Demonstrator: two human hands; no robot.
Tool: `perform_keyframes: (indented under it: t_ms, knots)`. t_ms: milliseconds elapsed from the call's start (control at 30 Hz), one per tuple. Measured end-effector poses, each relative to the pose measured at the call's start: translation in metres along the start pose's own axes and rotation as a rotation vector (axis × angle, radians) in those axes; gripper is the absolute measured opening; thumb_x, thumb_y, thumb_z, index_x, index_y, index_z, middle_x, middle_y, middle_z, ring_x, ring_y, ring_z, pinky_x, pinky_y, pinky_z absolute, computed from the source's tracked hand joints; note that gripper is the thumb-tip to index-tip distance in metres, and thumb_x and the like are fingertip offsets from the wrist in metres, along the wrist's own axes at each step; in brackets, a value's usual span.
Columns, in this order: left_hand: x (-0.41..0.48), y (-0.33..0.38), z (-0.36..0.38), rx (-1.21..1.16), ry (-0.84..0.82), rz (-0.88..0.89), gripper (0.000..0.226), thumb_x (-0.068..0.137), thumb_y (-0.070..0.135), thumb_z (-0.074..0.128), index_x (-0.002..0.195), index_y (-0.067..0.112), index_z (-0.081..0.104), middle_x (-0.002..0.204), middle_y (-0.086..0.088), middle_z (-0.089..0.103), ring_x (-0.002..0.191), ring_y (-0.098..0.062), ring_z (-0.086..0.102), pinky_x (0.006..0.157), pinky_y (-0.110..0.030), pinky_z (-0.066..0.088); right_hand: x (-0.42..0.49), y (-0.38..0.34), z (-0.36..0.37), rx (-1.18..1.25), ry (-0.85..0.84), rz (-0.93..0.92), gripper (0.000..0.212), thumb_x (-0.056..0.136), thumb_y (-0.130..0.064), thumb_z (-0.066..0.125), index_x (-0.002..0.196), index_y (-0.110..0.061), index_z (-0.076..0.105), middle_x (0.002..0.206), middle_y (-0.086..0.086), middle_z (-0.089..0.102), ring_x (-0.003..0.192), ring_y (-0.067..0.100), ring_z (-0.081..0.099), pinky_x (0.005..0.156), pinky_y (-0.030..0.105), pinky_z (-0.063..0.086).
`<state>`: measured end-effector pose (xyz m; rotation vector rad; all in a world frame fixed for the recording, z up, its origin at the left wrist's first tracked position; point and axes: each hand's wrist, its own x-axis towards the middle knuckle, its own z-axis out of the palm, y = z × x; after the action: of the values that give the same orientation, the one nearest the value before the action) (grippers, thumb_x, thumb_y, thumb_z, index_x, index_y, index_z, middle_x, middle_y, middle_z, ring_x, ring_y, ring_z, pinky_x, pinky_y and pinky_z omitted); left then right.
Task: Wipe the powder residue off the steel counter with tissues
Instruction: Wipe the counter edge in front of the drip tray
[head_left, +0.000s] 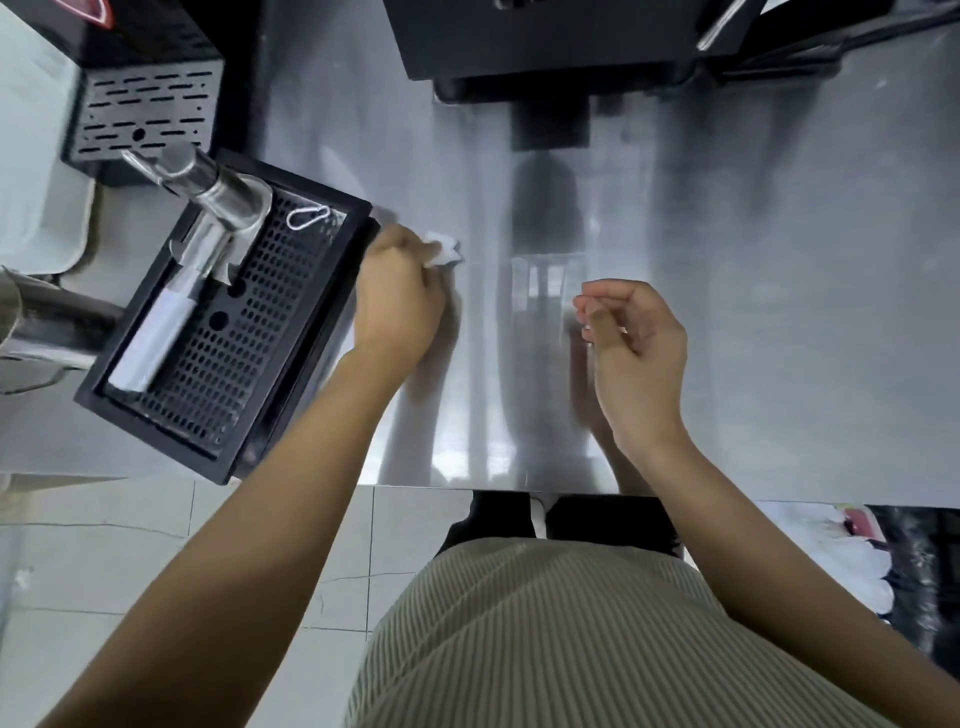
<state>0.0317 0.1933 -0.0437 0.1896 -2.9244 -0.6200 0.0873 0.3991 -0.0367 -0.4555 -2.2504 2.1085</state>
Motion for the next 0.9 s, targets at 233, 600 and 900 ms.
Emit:
perform_keyframes:
  t_ms: [233, 600, 900]
  knots:
    - [-0.013, -0.002, 0.015, 0.026, 0.123, -0.262, 0.02, 0.088, 0.005, 0.04, 0.088, 0.007, 0.06, 0.104, -0.008, 0.045, 0.088, -0.018, 0.043, 0.071, -0.005, 0.028, 0.011, 0.003, -0.032, -0.019, -0.011, -0.033, 0.016, 0.094, -0.006, 0.059, 0.094, -0.021, 0.067, 0.089, -0.004, 0.069, 0.083, 0.011, 0.064, 0.084, 0.043, 0.055]
    - [-0.046, 0.074, 0.038, -0.352, 0.013, -0.125, 0.025, 0.087, 0.0, 0.057, 0.109, 0.002, 0.07, 0.096, -0.001, 0.053, 0.077, 0.002, 0.052, 0.078, 0.003, 0.032, 0.018, 0.005, -0.058, -0.025, -0.037, -0.059, 0.024, 0.094, -0.006, 0.058, 0.09, -0.028, 0.066, 0.09, -0.004, 0.07, 0.088, 0.015, 0.066, 0.087, 0.039, 0.055]
    - [-0.03, 0.025, 0.028, -0.143, 0.188, -0.304, 0.028, 0.092, 0.001, 0.046, 0.113, -0.007, 0.062, 0.106, -0.016, 0.048, 0.088, -0.023, 0.05, 0.078, -0.006, 0.031, 0.009, 0.017, -0.067, -0.088, -0.006, -0.083, 0.014, 0.095, -0.006, 0.06, 0.097, -0.019, 0.065, 0.09, -0.009, 0.068, 0.089, 0.011, 0.066, 0.082, 0.026, 0.052]
